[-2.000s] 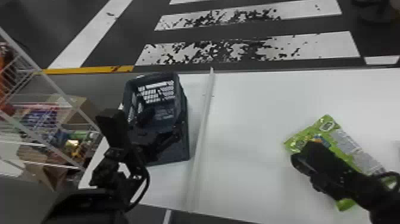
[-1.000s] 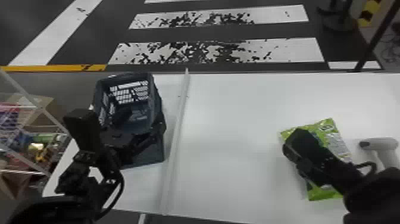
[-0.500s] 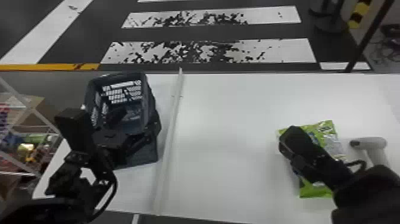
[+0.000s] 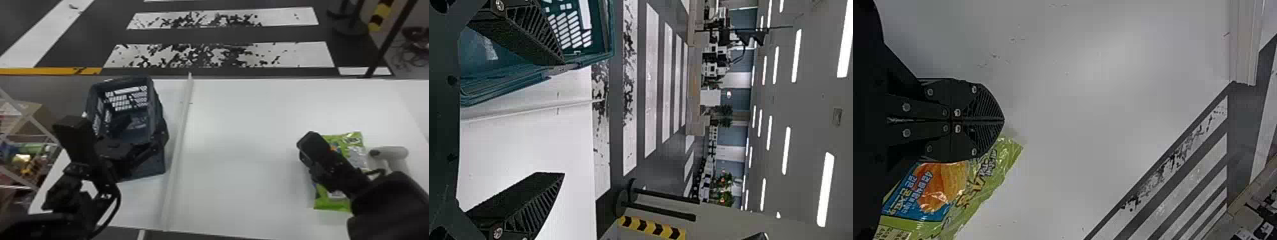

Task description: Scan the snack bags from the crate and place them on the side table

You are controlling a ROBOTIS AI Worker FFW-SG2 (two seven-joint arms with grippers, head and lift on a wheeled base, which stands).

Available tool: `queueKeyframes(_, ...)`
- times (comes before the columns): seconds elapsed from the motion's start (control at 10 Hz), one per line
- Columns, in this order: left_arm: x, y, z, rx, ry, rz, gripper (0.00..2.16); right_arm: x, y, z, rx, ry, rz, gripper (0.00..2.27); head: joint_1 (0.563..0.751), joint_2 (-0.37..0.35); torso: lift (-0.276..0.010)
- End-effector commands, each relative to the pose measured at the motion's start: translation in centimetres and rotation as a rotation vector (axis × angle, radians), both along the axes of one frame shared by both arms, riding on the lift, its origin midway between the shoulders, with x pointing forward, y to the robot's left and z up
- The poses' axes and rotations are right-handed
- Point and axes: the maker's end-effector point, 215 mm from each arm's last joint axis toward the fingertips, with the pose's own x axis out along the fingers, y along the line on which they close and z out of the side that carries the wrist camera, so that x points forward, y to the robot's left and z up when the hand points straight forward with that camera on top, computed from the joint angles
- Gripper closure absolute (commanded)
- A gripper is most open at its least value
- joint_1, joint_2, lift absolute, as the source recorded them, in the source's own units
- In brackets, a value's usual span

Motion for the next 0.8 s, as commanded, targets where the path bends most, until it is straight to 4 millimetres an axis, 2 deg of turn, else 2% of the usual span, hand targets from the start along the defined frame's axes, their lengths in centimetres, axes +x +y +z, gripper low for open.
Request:
queueKeyframes(0.0,0.0,0.2,0.0,0.001,0.0,0.003,0.08,0.1,0.0,0.0,0.001,-0.001,-0.003,2.21,0.695,0.1,-0.094)
queueKeyframes(0.1,0.0,0.3,0.0,0.002,0.0,0.004,0.08,0.0,0.3,0.3,0.011,-0.008,0.0,2.21,0.695,0.1,-0.094)
queueKeyframes(0.2,0.0,0.2,0.1,0.0,-0.002,0.002,0.08,-0.4,1.2,2.2,0.056,-0.036,0.002,2.15,0.695,0.102,-0.094)
queueKeyframes(0.3,0.1,0.3,0.2,0.002,-0.005,0.005,0.08,-0.5,1.5,5.9,0.147,-0.085,-0.019,1.94,0.695,0.11,-0.094)
queueKeyframes(0.4,0.1,0.3,0.2,0.002,-0.005,0.005,0.08,-0.7,0.0,9.3,0.234,-0.114,-0.07,1.38,0.695,0.12,-0.094)
queueKeyframes(0.5,0.1,0.3,0.5,0.003,-0.009,0.004,0.08,-1.1,-2.2,11.5,0.288,-0.133,-0.12,0.43,0.695,0.119,-0.094)
queueKeyframes(0.6,0.1,0.3,0.7,0.004,-0.014,0.004,0.08,-1.7,-4.7,12.5,0.321,-0.145,-0.168,0.0,0.695,0.1,-0.094)
queueKeyframes(0.7,0.1,0.2,1.0,0.003,-0.018,0.004,0.08,-2.4,-7.4,12.5,0.35,-0.143,-0.221,0.01,0.695,0.07,-0.094)
